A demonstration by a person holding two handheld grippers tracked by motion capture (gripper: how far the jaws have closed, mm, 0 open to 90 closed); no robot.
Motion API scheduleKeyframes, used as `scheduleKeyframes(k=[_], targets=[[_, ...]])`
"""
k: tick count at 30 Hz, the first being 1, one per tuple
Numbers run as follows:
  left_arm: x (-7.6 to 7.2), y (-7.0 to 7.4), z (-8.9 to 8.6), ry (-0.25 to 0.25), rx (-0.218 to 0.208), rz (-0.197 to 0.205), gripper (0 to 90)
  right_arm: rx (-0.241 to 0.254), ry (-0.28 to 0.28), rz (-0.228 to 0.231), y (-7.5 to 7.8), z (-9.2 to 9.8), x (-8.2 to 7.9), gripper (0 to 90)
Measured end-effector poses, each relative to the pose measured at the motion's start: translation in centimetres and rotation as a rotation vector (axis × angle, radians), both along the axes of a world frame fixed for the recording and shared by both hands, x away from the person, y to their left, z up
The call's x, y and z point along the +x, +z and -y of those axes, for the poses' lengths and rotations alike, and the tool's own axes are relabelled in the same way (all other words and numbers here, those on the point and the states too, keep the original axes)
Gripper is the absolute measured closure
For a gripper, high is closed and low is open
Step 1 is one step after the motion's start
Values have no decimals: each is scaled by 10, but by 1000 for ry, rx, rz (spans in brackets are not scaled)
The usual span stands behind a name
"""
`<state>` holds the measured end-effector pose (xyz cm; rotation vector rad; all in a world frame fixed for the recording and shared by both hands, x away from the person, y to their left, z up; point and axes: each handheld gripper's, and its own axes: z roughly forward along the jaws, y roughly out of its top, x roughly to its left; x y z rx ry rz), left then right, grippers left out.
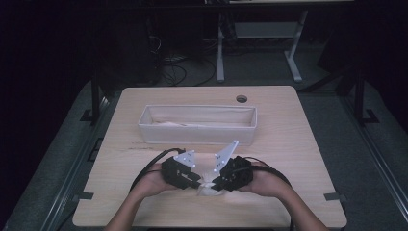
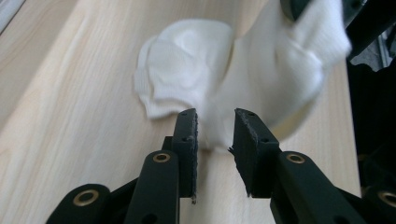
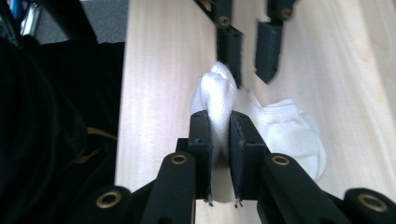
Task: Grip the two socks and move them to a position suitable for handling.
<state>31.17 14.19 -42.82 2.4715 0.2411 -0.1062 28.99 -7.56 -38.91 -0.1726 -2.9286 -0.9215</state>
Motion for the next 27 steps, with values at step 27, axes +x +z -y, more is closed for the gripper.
scheduleKeyframes(k=[27], targets=[[-2, 0, 18, -13, -7, 37, 715, 2, 20, -35, -7, -1, -21, 799]])
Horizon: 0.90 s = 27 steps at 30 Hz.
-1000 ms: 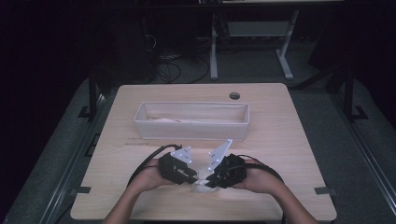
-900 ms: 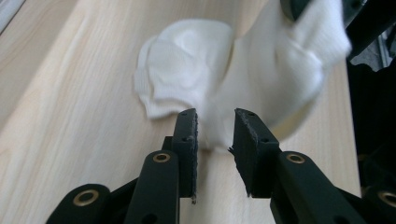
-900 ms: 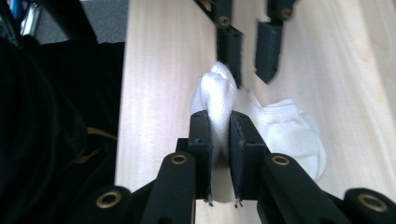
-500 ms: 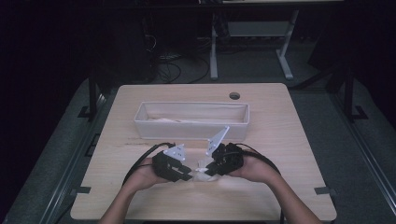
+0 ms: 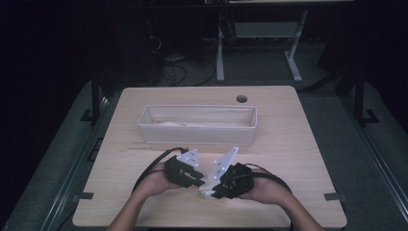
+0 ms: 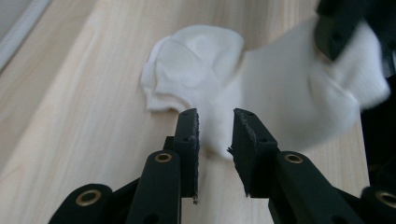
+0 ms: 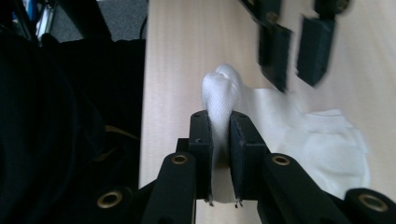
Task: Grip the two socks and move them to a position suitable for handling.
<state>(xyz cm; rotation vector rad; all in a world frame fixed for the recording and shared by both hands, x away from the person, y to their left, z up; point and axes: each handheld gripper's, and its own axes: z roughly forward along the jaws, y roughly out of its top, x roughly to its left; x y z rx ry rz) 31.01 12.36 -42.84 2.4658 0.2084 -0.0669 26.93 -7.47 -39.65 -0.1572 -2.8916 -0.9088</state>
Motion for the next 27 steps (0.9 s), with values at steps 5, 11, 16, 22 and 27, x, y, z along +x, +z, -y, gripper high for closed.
scheduleKeyframes(k=[5, 11, 16, 22, 27], targets=[[-2, -3, 13, -34, 15, -14, 715, 10, 35, 3, -4, -4, -13, 799], [-12, -8, 25, -99, 40, -33, 715, 6, 54, -5, -1, -7, -25, 800], [-19, -14, 31, -139, 59, -60, 720, 21, 62, 35, 5, -6, -27, 803], [-22, -19, 32, -164, 75, -122, 739, 29, 40, 48, 5, 0, -20, 806], [-21, -18, 30, -173, 73, -136, 728, 35, 29, 39, 2, 3, -16, 806]])
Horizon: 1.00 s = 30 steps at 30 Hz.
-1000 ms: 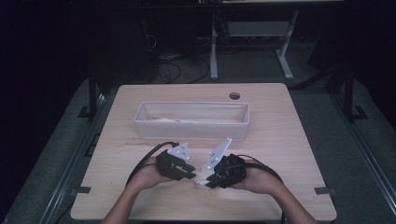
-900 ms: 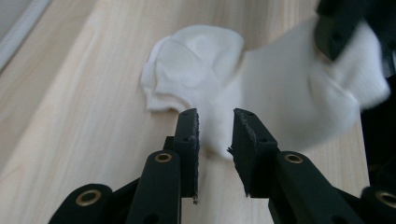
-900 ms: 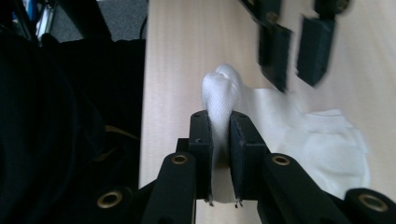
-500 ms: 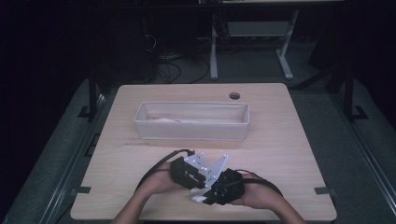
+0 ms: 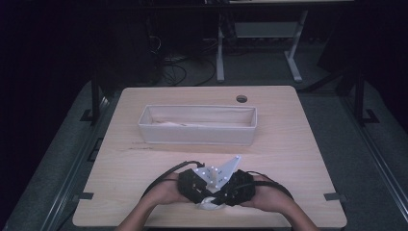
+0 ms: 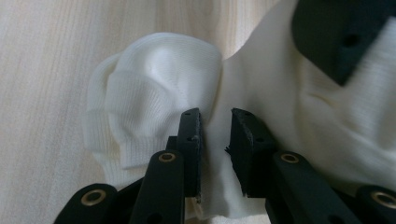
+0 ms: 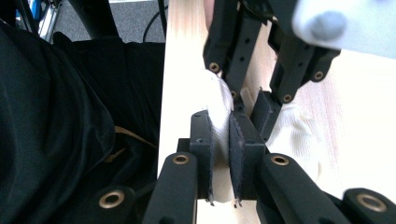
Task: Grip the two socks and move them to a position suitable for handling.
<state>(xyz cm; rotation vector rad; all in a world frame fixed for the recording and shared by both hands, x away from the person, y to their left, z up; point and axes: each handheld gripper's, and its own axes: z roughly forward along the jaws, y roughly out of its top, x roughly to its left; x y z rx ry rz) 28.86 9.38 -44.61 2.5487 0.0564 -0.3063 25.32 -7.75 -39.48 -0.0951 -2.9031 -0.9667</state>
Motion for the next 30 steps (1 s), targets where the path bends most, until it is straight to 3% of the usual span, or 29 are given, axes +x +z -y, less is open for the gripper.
scheduleKeyframes(k=[3, 9, 12, 13, 20, 22, 24, 30], targets=[[5, 5, -7, 33, -45, 2, 713, 1, -3, -4, 0, 0, 1, 806], [18, 21, -22, 110, -106, 59, 713, -2, 8, -2, 3, -2, 3, 806], [26, 25, -25, 170, -99, 100, 713, -7, 0, -2, 4, -3, 5, 805], [28, 24, -24, 185, -80, 115, 713, -9, -3, -2, 4, -3, 6, 805], [34, 13, -17, 207, -20, 139, 702, -18, -18, -6, 5, -4, 16, 805], [35, 12, -15, 217, -25, 155, 696, -17, -11, -16, 5, -5, 16, 805], [37, 12, -14, 222, -45, 149, 696, -19, 2, -19, 5, -6, 14, 805], [39, 8, -6, 203, -22, 129, 685, -13, 30, -32, 4, -7, 7, 805]])
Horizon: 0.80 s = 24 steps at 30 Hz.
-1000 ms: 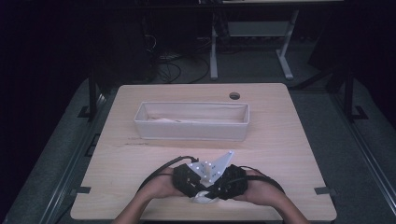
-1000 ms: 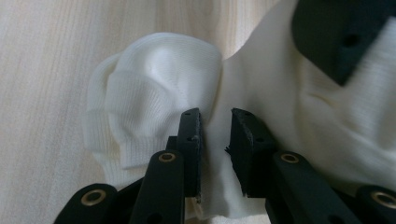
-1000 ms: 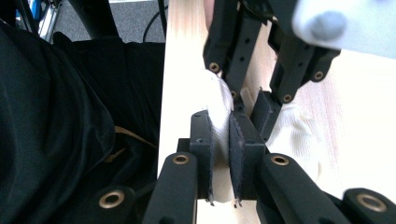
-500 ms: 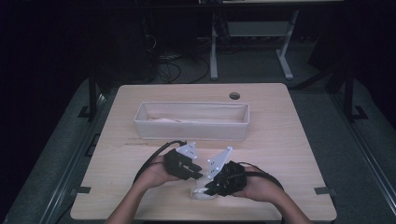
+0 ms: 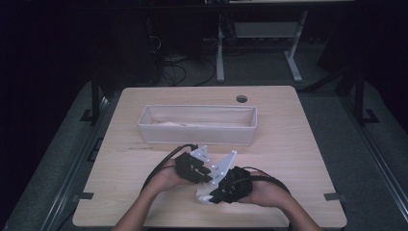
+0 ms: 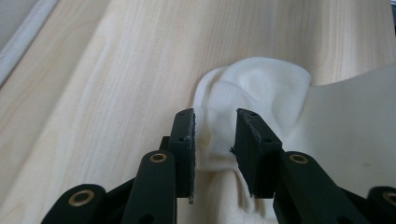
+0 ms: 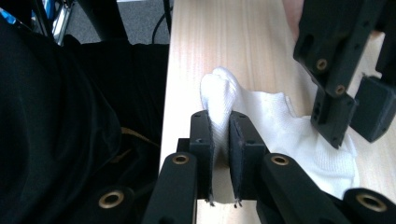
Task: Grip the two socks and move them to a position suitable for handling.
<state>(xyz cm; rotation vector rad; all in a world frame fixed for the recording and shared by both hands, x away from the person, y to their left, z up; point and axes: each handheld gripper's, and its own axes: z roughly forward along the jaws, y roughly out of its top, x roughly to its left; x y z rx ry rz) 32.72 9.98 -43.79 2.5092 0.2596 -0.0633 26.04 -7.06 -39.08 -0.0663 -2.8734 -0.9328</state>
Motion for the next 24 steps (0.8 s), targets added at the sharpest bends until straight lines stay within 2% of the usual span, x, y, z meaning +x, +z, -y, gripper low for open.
scheduleKeyframes(k=[4, 10, 13, 20, 24], targets=[[-2, -5, 3, -27, 33, -27, 693, 6, 8, 1, 2, 2, -2, 805], [-8, -8, 6, -62, 42, -54, 690, 6, -28, 23, 5, 5, 3, 804], [-10, -9, 5, -88, 44, -67, 690, 6, -37, 38, 1, 6, 7, 804], [-11, -8, 1, -83, 26, -68, 686, -28, -67, 32, -14, 5, 12, 801], [-11, -6, -1, -85, 25, -58, 684, -31, -81, 32, -15, 6, 14, 800]])
